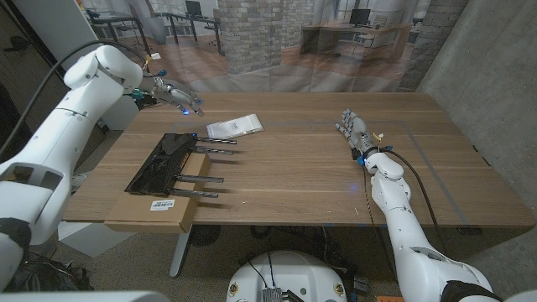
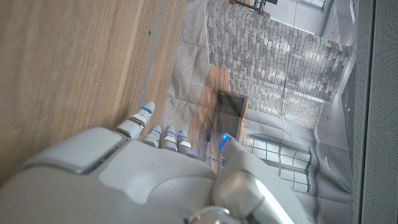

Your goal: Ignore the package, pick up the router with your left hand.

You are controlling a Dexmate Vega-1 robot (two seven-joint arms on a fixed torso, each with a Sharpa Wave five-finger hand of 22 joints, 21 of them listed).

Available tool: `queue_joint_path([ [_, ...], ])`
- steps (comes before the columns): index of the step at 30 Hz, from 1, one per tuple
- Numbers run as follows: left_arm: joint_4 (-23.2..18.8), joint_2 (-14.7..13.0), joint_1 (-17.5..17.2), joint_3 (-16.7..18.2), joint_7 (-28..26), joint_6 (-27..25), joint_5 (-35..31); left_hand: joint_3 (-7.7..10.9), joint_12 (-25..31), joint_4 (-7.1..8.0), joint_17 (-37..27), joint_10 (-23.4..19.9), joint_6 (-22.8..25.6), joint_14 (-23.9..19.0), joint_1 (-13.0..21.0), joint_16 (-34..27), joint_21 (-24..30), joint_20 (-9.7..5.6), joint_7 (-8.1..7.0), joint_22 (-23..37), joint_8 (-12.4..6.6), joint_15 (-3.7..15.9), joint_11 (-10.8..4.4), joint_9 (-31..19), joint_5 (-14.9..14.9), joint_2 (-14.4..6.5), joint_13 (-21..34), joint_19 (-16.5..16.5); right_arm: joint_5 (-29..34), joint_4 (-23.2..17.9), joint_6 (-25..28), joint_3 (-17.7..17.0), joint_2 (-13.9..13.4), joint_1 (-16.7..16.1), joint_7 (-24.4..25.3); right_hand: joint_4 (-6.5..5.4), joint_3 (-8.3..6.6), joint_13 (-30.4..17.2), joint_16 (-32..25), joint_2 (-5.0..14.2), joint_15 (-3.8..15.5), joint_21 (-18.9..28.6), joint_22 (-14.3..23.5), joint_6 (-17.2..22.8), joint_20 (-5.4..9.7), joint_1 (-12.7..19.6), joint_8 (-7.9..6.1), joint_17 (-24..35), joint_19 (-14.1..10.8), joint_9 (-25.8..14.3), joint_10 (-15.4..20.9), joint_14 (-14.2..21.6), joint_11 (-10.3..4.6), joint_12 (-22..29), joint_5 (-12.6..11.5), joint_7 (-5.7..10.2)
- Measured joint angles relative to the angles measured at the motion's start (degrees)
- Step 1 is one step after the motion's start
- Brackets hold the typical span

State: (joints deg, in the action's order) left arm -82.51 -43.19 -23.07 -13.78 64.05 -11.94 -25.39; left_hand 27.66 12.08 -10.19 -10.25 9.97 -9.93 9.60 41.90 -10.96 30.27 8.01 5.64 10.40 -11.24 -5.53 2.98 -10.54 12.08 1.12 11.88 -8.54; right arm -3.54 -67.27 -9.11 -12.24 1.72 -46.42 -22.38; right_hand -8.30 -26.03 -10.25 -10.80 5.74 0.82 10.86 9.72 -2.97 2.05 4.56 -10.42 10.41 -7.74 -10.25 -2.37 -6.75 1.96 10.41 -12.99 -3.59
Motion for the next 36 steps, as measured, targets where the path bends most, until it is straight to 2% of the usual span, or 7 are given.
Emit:
queue_joint_path([
  [18,1.19,0.48,1.76,-2.28,2.97,1.19,-3.50,0.00,0.01,0.00,0.00,0.00,0.00,0.09,3.55,0.00,-0.83,-0.01,-0.01,0.15,0.00,-0.09,-0.01,0.01,0.00,0.14,-0.01,0.00,0.21,-0.92,0.36,0.04,0.27,-0.57,0.38,0.00,0.00,0.00,0.00,0.00,0.00,0.00,0.00,0.00,0.00,0.00,0.00,0.00,0.01,0.00,0.00,0.00,0.00,0.00,0.00,0.00],
  [30,3.50,1.18,3.51,-3.77,4.96,2.68,-5.15,-0.25,0.23,0.25,0.00,0.00,0.00,0.09,5.34,0.00,-1.05,-0.23,-0.01,0.14,0.00,-0.09,-0.01,0.01,0.00,0.06,0.26,0.22,0.44,-0.96,0.44,0.22,0.33,-0.58,0.60,0.00,0.00,0.00,0.00,0.00,0.00,0.00,0.00,0.00,0.22,0.00,0.00,0.00,-0.21,0.00,0.00,0.00,0.00,0.00,0.00,0.00],
  [36,6.32,1.86,5.06,-4.94,5.82,3.87,-5.83,-0.25,0.45,0.24,0.00,-0.14,0.00,0.29,6.66,0.00,-1.26,-0.55,-0.01,0.14,-0.24,0.11,-0.21,0.01,0.00,-0.30,0.26,0.54,0.79,-1.39,0.62,0.42,0.36,-0.62,0.90,0.00,0.00,0.00,0.00,0.00,0.00,0.00,0.00,0.00,0.32,0.00,0.00,0.00,-0.31,0.00,0.00,0.00,0.00,0.00,0.00,0.00],
])
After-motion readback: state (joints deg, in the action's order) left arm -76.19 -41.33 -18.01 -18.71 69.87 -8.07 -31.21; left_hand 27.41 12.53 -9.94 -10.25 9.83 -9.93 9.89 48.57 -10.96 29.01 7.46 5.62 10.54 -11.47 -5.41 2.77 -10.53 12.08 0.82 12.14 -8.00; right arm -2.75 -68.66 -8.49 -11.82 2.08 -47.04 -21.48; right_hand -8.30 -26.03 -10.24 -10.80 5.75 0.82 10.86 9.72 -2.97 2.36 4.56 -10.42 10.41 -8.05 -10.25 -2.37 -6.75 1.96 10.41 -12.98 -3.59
